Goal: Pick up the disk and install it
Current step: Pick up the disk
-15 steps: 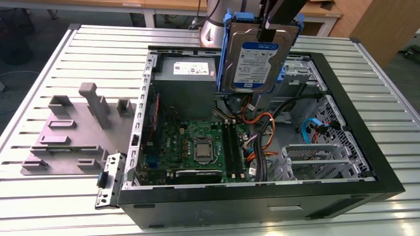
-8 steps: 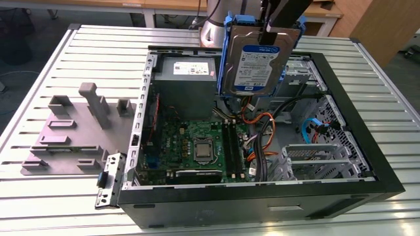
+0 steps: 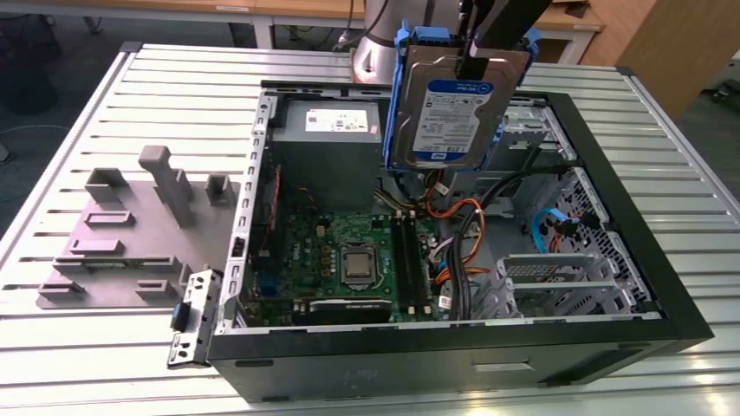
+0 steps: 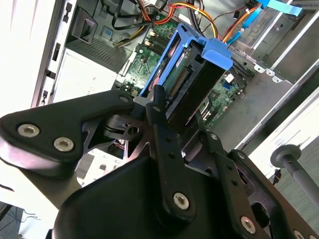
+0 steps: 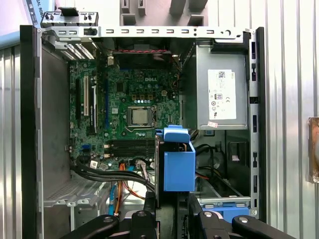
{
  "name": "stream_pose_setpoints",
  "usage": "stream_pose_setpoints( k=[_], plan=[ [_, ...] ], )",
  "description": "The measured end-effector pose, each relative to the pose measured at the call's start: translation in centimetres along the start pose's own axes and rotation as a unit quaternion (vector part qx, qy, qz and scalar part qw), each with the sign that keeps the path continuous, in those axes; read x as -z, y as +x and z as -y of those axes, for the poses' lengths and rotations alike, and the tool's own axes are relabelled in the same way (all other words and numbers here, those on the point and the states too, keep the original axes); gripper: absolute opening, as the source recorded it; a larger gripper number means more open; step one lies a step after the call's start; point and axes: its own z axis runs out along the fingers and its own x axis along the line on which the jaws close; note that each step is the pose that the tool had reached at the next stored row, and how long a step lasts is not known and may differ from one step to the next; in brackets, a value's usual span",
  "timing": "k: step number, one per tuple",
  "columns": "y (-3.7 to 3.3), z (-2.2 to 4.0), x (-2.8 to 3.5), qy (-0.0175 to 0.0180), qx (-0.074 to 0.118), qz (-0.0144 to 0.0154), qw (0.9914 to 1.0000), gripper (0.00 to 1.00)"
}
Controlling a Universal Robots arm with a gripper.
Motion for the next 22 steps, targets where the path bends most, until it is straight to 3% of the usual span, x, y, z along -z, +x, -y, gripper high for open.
stream_pose_setpoints(
  k=[22],
  plan=[
    [0.61, 0.02, 0.02, 0.0, 0.0, 0.0, 1.0, 0.35]
  ],
)
